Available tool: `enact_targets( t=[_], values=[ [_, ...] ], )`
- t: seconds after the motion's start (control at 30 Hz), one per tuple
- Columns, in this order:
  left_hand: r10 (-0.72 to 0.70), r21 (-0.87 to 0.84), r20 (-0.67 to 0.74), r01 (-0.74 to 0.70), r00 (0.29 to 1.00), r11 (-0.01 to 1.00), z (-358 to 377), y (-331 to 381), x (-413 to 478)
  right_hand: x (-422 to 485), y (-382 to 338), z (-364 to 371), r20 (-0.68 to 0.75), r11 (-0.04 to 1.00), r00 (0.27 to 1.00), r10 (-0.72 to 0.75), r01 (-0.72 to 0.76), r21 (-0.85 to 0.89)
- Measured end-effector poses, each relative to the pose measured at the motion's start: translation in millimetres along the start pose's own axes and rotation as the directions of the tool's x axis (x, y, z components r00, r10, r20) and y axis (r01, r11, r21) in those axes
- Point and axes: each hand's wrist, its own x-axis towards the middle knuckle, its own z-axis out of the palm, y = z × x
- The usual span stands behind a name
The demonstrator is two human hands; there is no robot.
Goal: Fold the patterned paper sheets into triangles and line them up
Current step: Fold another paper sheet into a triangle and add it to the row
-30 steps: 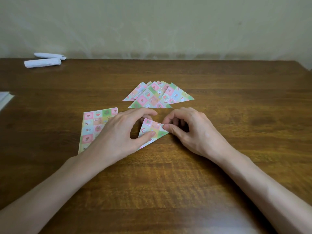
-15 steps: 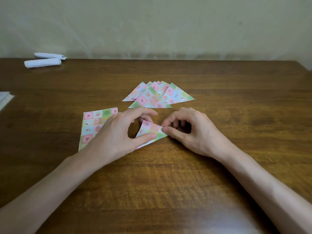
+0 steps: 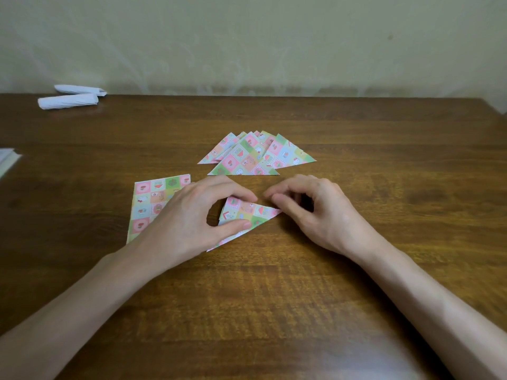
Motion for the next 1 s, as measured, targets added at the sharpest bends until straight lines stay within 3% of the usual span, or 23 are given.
enact_targets(
  t=[0.13,0.3,0.6,0.77,1.0],
  values=[
    [0.005,0.002,0.017,-0.005,1.000,1.000,1.4,-1.5,-0.3,-2.1,1.5,-7.9,-0.052,0.993,0.998,0.039,-0.033,0.115],
    [0.027,-0.004,0.012,-0.027,1.000,1.000,0.6,-0.2,-0.6,-5.1,-1.1,-7.3,0.020,0.999,1.000,0.019,-0.019,0.041],
    [0.070,0.030,-0.030,-0.069,0.997,0.997,1.6,-0.8,-2.1,-2.4,-2.3,-4.6,0.020,0.999,0.999,0.031,-0.031,-0.008],
    [0.011,0.050,-0.021,-0.010,1.000,0.999,-2.3,-1.4,-0.6,-1.2,-5.4,-3.5,0.027,0.998,0.998,0.062,-0.062,0.001],
    [-0.025,0.018,-0.032,0.026,0.999,1.000,-3.4,-1.4,0.3,-5.0,-5.7,0.1,0.046,0.999,0.998,-0.042,0.043,-0.020]
  ],
)
